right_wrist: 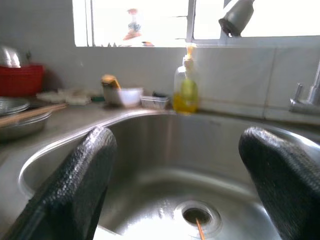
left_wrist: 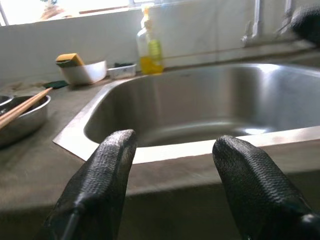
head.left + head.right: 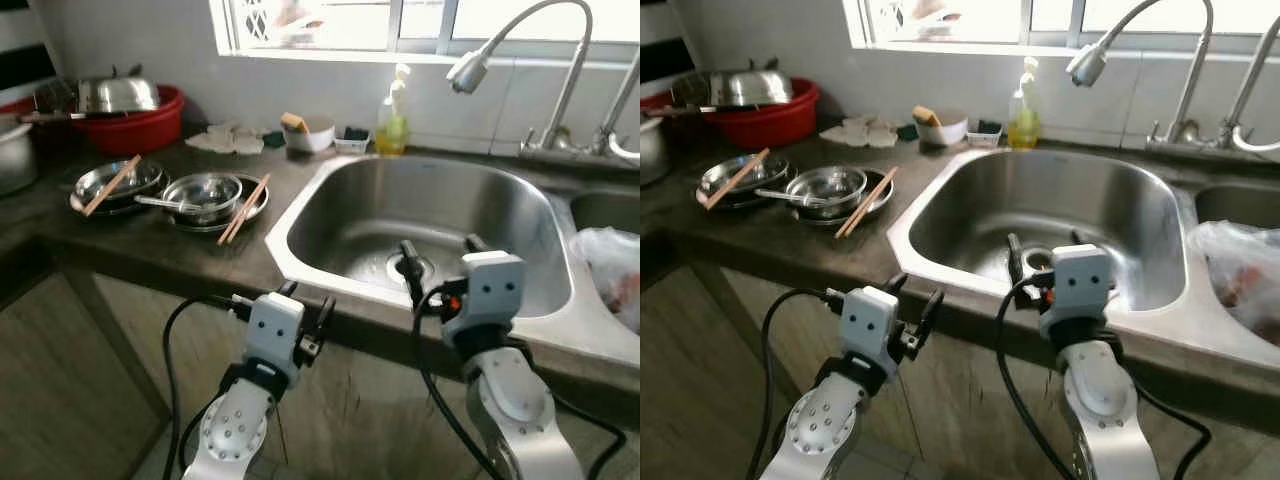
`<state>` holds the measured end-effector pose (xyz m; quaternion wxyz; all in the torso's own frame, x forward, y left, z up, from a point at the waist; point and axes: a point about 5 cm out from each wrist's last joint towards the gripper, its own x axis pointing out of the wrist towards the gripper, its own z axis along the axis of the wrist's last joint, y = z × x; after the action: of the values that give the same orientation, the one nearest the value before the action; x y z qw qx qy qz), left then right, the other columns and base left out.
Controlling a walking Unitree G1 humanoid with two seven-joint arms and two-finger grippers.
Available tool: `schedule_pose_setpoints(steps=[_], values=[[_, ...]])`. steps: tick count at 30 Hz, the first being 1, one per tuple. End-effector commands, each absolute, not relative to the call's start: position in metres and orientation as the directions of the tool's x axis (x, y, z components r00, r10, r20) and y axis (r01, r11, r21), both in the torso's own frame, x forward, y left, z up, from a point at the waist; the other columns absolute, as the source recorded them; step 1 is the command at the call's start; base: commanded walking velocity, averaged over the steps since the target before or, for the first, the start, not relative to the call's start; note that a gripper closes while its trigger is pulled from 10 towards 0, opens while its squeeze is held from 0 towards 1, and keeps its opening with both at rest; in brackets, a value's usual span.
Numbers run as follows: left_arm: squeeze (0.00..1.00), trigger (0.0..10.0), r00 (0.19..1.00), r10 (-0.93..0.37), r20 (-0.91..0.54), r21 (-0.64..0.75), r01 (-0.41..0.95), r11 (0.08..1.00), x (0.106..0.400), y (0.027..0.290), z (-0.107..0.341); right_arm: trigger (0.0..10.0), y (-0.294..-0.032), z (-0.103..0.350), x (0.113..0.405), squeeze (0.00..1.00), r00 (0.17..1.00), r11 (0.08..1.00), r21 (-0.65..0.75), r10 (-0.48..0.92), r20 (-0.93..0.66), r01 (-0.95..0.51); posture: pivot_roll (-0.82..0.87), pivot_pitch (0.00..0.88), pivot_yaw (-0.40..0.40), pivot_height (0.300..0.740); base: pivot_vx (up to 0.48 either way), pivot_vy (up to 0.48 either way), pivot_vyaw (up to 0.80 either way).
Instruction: Kitchen organization
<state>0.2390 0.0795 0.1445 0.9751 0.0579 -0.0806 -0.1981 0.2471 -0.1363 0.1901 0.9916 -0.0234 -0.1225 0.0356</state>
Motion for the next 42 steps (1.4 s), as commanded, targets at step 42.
schedule_pose_setpoints(steps=[42], values=[[0.0,10.0,0.913,-0.388,0.126,0.147,0.37,0.917,0.241,0.079,0.145,10.0,-0.136,0.168,0.249,0.0,0.988,0.996,-0.068,0.065,0.143,-0.056,0.02,0.0,-0.019,0.74,-0.25,0.0,0.0]])
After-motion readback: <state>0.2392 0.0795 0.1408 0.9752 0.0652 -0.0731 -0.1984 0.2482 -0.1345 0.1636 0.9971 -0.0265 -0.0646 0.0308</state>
